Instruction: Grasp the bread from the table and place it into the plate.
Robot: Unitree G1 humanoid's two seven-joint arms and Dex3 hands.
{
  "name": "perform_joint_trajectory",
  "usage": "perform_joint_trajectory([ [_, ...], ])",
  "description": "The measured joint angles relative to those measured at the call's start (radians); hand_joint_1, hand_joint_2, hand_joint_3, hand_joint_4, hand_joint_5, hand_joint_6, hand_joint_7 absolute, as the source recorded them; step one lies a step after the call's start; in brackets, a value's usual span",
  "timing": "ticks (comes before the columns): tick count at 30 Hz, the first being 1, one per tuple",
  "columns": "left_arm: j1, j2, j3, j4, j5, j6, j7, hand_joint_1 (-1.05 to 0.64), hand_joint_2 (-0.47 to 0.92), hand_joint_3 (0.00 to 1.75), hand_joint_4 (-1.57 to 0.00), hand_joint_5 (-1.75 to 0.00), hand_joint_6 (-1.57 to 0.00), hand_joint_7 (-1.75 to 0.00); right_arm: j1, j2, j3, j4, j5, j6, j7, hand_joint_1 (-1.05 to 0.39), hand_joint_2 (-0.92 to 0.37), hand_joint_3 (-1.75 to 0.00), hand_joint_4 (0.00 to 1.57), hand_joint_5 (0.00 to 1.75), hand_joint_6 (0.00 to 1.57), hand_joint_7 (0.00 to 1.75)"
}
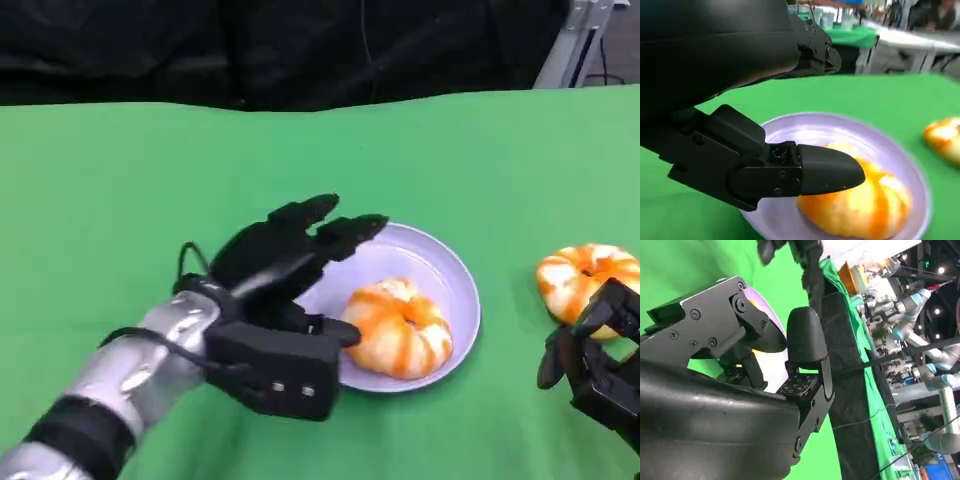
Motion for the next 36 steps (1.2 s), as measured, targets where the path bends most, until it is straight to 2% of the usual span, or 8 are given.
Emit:
perform_joint_trajectory([
  [8, 0.189, 0.043, 0.176, -0.109, -0.425, -0.081, -0.298, -0.32, 0.92, 0.36, -0.88, -0.28, -0.83, -0.17, 0.0, -0.001, 0.0, -0.001, 0.0, 0.01, -0.001, -0.09, -0.59, -1.13, 0.82, 1.75, 0.73, 1.58],
  [12, 0.28, 0.024, 0.286, -0.162, -0.751, -0.018, -0.518, -0.1, 0.71, 0.92, -0.83, -1.13, -1.22, -0.2, 0.0, -0.001, -0.002, -0.001, 0.0, 0.014, -0.002, -0.09, -0.58, -1.13, 0.82, 1.75, 0.72, 1.58],
  [13, 0.305, 0.013, 0.317, -0.176, -0.833, 0.022, -0.574, -0.09, 0.63, 1.06, -0.82, -1.25, -1.21, -0.33, 0.0, -0.001, -0.003, -0.001, 0.0, 0.015, -0.002, -0.09, -0.58, -1.13, 0.82, 1.75, 0.72, 1.58],
  [15, 0.35, -0.005, 0.379, -0.198, -0.978, 0.11, -0.676, -0.05, 0.48, 1.36, -0.89, -1.5, -1.03, -1.02, 0.0, -0.003, -0.003, -0.001, 0.0, 0.015, -0.002, -0.09, -0.59, -1.13, 0.81, 1.75, 0.72, 1.57],
  [17, 0.386, -0.016, 0.433, -0.21, -1.084, 0.212, -0.75, -0.05, 0.44, 1.43, -0.91, -1.61, -0.98, -1.28, 0.0, -0.003, -0.004, -0.001, 0.0, 0.015, -0.001, -0.09, -0.59, -1.13, 0.81, 1.75, 0.72, 1.57],
  [26, 0.466, -0.031, 0.587, -0.226, -1.299, 0.609, -0.919, -0.14, 0.58, 0.98, -0.84, -1.75, -0.79, -1.68, -0.003, -0.007, -0.008, 0.0, 0.004, 0.017, 0.0, -0.09, -0.59, -1.13, 0.81, 1.75, 0.71, 1.58],
  [30, 0.465, -0.033, 0.631, -0.154, -1.313, 0.657, -1.013, -0.21, 0.66, 0.73, -0.87, -1.75, -0.79, -1.74, -0.004, -0.008, -0.009, 0.001, 0.006, 0.017, 0.001, -0.09, -0.59, -1.14, 0.81, 1.75, 0.71, 1.58],
  [36, 0.444, -0.043, 0.675, -0.055, -1.314, 0.7, -1.079, -0.21, 0.68, 0.71, -0.86, -1.75, -0.77, -1.74, -0.004, -0.008, -0.008, 0.0, 0.005, 0.018, -0.001, -0.09, -0.59, -1.14, 0.81, 1.75, 0.71, 1.58],
])
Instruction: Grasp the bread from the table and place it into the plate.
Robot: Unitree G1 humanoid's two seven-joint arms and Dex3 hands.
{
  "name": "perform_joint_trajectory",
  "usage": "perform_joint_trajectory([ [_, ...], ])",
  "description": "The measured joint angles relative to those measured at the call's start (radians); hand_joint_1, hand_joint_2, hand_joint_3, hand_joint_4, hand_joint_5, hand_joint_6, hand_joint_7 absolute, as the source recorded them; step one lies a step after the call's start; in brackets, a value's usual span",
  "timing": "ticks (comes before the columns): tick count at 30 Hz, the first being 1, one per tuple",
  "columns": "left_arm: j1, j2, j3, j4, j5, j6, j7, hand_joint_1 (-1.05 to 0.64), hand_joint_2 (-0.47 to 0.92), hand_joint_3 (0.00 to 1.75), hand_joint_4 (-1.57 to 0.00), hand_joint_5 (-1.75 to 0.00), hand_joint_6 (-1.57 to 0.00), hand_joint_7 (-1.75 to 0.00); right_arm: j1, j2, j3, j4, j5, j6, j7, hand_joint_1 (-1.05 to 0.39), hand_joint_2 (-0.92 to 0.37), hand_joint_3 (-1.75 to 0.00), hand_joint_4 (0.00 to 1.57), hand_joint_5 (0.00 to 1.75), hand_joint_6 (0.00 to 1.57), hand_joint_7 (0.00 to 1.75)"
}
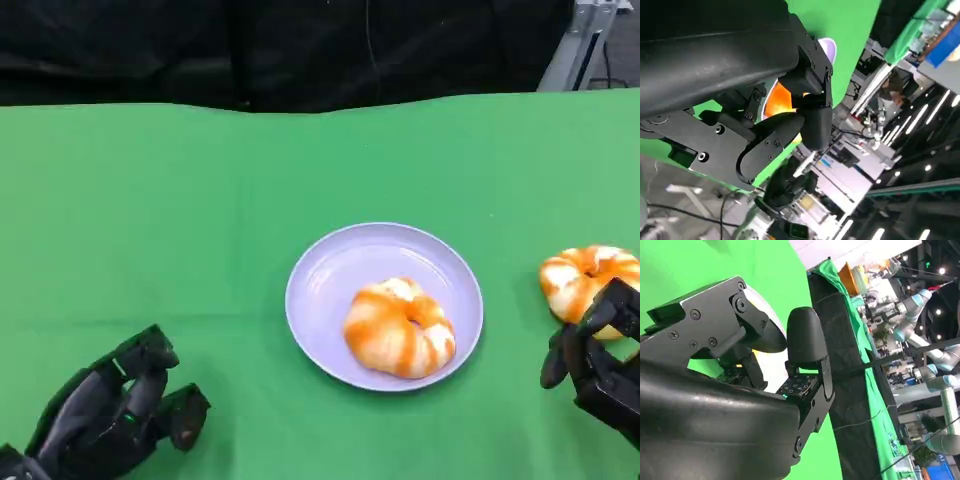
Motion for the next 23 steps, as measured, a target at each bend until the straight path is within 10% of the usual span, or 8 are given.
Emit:
perform_joint_trajectory([
  [8, -0.042, -0.024, 0.044, 0.065, 0.019, -0.018, -0.054, -0.22, 0.82, 0.41, -0.83, -1.75, -0.76, -1.73, 0.0, 0.0, 0.002, 0.0, -0.002, 0.003, -0.005, -0.09, -0.59, -1.13, 0.81, 1.75, 0.71, 1.58],
  [23, -0.065, -0.041, 0.103, 0.103, 0.02, 0.02, -0.092, -0.2, 0.7, 0.66, -0.83, -1.75, -0.83, -1.6, -0.002, 0.001, 0.003, 0.003, -0.006, -0.001, 0.0, -0.09, -0.58, -1.14, 0.82, 1.75, 0.72, 1.59],
])
